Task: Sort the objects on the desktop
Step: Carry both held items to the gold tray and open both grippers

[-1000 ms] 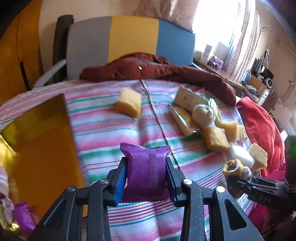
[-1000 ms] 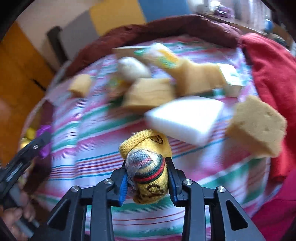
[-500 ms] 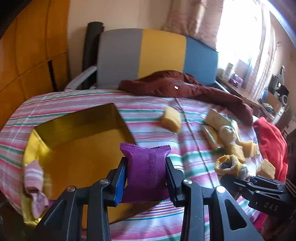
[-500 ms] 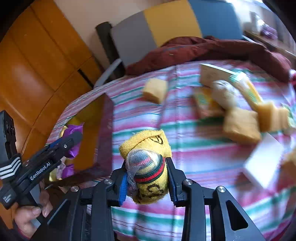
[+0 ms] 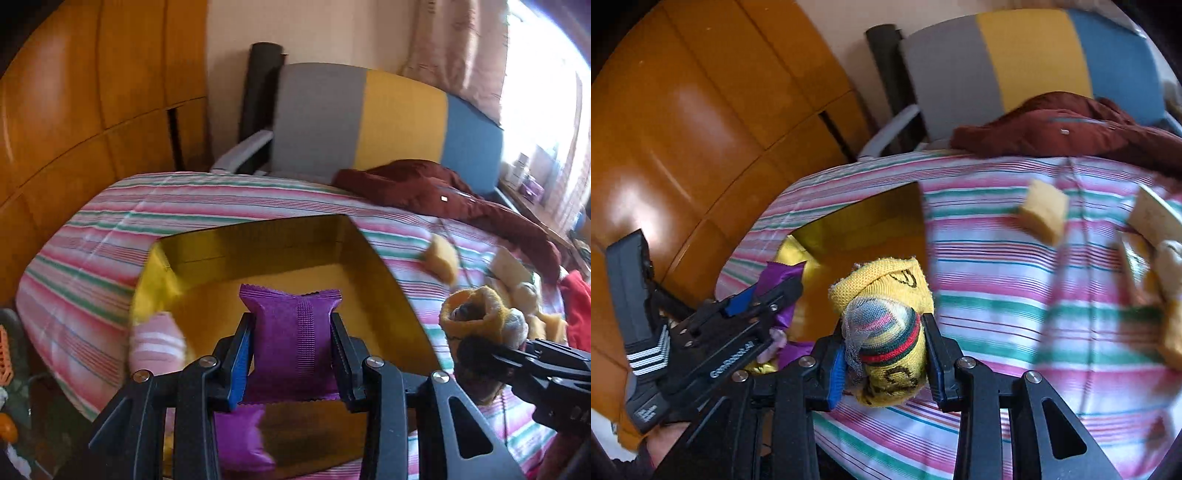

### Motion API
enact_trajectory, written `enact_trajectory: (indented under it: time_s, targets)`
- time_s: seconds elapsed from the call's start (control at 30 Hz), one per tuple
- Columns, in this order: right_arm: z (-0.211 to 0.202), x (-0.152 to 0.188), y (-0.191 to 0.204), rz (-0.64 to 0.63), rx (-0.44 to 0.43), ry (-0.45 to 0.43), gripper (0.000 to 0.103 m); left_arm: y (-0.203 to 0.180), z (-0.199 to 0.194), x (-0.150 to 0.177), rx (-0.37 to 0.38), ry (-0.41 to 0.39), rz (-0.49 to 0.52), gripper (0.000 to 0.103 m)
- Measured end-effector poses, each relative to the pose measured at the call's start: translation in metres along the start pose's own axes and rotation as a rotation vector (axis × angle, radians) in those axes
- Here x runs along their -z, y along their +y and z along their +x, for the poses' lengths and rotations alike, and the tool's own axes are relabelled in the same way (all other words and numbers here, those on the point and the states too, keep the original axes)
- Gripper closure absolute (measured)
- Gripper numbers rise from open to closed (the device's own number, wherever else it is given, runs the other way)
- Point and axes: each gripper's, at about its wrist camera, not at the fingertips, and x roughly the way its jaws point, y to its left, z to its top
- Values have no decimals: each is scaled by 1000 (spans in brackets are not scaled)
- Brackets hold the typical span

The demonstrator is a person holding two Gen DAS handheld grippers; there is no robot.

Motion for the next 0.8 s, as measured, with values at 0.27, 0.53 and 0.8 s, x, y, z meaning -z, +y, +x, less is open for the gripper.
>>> enact_trajectory:
  time_s: [0.27, 0.53, 0.8]
  targets:
    - [41, -6, 37, -79, -59, 71, 66, 39, 10, -6, -84, -1, -41, 65]
    - [85, -1, 55, -99, -62, 157, 66, 75, 28, -21, -58, 38, -113, 64]
    - [113, 9, 64, -91, -84, 220, 61, 105, 44, -37, -42, 51, -150, 64]
